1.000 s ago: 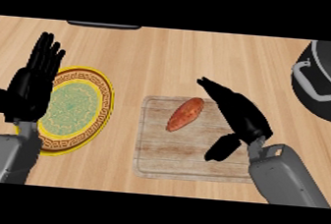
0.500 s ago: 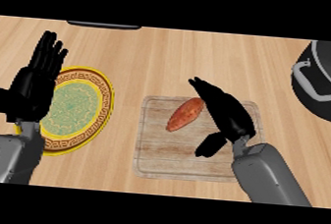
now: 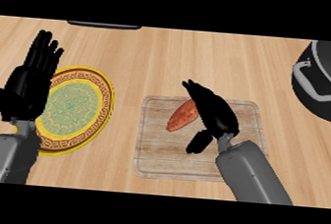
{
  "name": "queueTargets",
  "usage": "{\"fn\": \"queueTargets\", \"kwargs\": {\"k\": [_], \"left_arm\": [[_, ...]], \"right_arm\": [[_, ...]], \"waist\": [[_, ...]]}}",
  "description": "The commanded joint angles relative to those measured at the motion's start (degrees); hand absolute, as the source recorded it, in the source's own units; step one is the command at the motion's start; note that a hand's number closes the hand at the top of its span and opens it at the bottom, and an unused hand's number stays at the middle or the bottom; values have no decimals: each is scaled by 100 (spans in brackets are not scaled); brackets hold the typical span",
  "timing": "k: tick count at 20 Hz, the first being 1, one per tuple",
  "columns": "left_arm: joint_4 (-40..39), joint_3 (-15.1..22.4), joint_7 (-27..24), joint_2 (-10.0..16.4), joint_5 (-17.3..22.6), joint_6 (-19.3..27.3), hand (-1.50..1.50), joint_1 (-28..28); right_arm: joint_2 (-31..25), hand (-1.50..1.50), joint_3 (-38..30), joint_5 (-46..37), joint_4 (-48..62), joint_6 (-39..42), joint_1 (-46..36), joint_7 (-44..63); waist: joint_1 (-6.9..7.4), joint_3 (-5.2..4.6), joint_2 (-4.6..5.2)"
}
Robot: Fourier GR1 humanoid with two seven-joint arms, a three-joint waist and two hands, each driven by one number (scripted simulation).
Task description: Pick the sweet potato from the cutting board and place it in the pot
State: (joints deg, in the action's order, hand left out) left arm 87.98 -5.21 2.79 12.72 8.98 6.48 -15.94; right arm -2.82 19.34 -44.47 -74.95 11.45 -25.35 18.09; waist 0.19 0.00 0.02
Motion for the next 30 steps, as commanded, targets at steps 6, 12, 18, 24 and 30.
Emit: {"fn": "queueTargets", "kwargs": {"k": [6, 12, 18, 24, 30], "left_arm": [[-224, -37, -140, -100, -93, -172, 0, -81], [55, -61, 58, -140, -198, 44, 0, -146], [-165, 25, -17, -280, -313, 63, 0, -196], [570, -108, 416, -106, -49, -159, 0, 121], [230, -286, 335, 21, -68, -194, 0, -72]], "right_arm": [[275, -150, -264, 23, 1772, -642, -882, -723], [276, 150, 139, -271, 1899, -938, -727, -1634], [274, 150, 872, 238, 2409, -1620, -1216, -1370], [272, 150, 680, -468, 1832, -1813, -851, -1044], [118, 150, 594, -879, 133, -1390, -571, 193]], "waist": [[20, 0, 12], [31, 2, 10], [69, 1, 18], [19, 1, -8], [-63, -2, -23]]}}
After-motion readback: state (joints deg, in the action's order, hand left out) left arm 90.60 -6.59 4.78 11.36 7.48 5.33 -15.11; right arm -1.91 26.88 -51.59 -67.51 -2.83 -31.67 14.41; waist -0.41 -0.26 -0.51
